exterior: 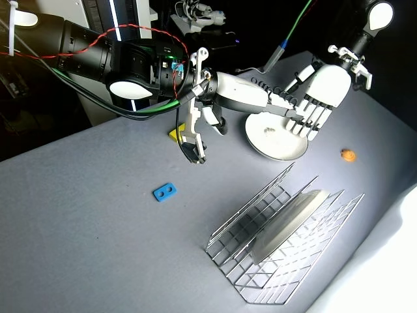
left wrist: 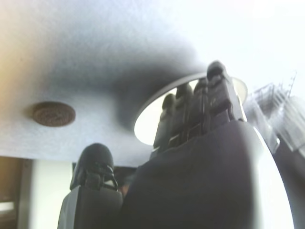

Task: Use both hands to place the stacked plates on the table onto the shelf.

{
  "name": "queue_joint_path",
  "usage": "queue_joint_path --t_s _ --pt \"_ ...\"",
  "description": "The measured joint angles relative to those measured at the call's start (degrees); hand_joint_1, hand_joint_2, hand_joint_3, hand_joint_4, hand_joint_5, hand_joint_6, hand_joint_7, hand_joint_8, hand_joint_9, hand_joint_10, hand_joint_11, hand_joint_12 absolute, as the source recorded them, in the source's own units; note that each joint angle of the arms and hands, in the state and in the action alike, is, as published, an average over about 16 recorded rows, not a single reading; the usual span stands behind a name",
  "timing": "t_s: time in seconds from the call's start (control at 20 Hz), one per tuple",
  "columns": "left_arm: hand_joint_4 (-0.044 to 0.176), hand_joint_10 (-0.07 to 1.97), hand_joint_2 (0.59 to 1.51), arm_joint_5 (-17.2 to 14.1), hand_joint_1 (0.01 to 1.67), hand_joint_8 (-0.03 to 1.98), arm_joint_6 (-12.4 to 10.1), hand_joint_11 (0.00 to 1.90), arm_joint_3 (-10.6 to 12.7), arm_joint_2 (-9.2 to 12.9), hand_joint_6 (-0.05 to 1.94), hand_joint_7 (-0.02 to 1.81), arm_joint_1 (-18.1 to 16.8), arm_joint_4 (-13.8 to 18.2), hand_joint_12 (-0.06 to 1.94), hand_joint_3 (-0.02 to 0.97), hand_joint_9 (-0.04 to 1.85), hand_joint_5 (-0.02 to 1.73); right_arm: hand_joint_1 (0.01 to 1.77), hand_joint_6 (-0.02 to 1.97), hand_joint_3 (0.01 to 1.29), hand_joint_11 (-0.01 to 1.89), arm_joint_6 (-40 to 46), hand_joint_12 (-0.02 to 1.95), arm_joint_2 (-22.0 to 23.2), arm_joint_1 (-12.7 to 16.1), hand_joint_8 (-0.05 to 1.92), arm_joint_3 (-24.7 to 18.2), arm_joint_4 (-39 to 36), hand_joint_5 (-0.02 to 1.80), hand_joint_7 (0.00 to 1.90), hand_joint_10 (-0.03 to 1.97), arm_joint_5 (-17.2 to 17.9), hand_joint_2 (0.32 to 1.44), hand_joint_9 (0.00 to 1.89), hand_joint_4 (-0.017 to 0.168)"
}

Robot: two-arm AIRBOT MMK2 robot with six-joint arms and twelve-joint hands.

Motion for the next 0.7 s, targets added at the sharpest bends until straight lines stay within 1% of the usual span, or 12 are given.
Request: queue_joint_path --t_s 0.2,0.35,0.7 --pt "0.001 -0.05 1.262 0.4 0.02 0.0 -1.0 0.03 -0.2 -0.1 -0.01 0.01 1.6 -0.4 0.04 0.01 -0.02 0.03 0.94 0.03 0.01 0.03 -0.6 0.03 -1.3 -0.6 0.02 0.6 0.2 0.02 0.01 0.0 0.0 0.85 0.02 0.003" --pt "0.0 -0.05 1.265 0.5 0.02 -0.01 -1.7 0.04 -0.2 -0.2 -0.01 0.0 2.5 -0.6 0.05 0.01 -0.03 0.02 0.96 0.03 0.01 0.03 -0.9 0.1 -2.8 -0.8 0.02 1.9 0.4 0.02 0.01 0.0 0.0 0.86 0.02 0.003" --pt "-0.003 -0.05 1.268 0.5 0.02 -0.01 -2.9 0.04 -0.1 -0.4 -0.02 -0.01 3.6 -1.1 0.06 0.009 -0.03 0.01 1.06 0.03 0.02 0.03 -1.3 0.28 -8.5 -1.5 0.02 7.1 0.7 0.02 0.01 0.0 0.1 0.86 0.02 0.003"
